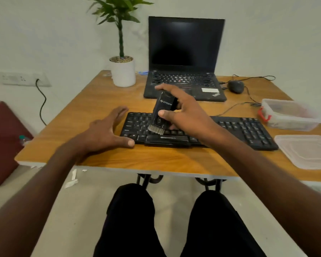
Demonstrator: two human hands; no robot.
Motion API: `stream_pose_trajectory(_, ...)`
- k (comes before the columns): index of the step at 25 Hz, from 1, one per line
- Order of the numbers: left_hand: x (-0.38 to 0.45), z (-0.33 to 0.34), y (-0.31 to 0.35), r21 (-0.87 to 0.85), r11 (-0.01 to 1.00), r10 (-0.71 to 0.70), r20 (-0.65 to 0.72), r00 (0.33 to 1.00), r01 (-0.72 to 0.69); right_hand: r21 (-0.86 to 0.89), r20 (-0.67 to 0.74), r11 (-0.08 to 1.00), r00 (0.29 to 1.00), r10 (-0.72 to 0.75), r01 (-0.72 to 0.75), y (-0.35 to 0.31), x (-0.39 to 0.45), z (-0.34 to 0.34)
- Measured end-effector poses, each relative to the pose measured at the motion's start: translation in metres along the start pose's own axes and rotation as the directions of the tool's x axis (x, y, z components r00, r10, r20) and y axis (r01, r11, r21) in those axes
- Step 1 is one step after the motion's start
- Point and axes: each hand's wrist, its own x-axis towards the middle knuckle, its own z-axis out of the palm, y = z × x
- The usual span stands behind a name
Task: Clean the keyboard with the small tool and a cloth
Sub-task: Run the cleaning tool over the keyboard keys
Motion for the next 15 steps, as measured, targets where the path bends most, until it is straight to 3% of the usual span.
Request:
stream_pose_trajectory(5, 0.019, -0.006, -0.006, -0.068, 0.990, 0.128, 0.108, 0.986, -0.121, -0.045, 0.146, 0.992, 0.983, -0.111, 0.119, -0.014, 0.047, 0.054)
stream_pose_trajectory(8, 0.022, -0.007, -0.014, -0.046, 0.991, 0.131, 0.096, 0.987, -0.127, -0.117, 0.217, 0.974, 0.962, -0.167, 0.196, -0.018, 0.052, 0.071)
stream_pose_trajectory(12, 0.021, -0.007, -0.016, 0.043, 0.992, 0.113, 0.064, 0.991, -0.116, -0.434, 0.420, 0.826, 0.892, -0.168, 0.360, -0.034, 0.053, 0.053)
stream_pose_trajectory(13, 0.022, -0.007, -0.018, 0.041, 0.995, 0.093, 0.065, 0.994, -0.096, -0.485, 0.407, 0.793, 0.898, -0.169, 0.369, -0.038, 0.054, 0.051)
stream_pose_trajectory(15, 0.024, -0.006, -0.020, 0.015, 0.998, 0.063, 0.068, 0.996, -0.065, -0.423, 0.347, 0.818, 0.903, -0.251, 0.390, -0.040, 0.048, 0.061)
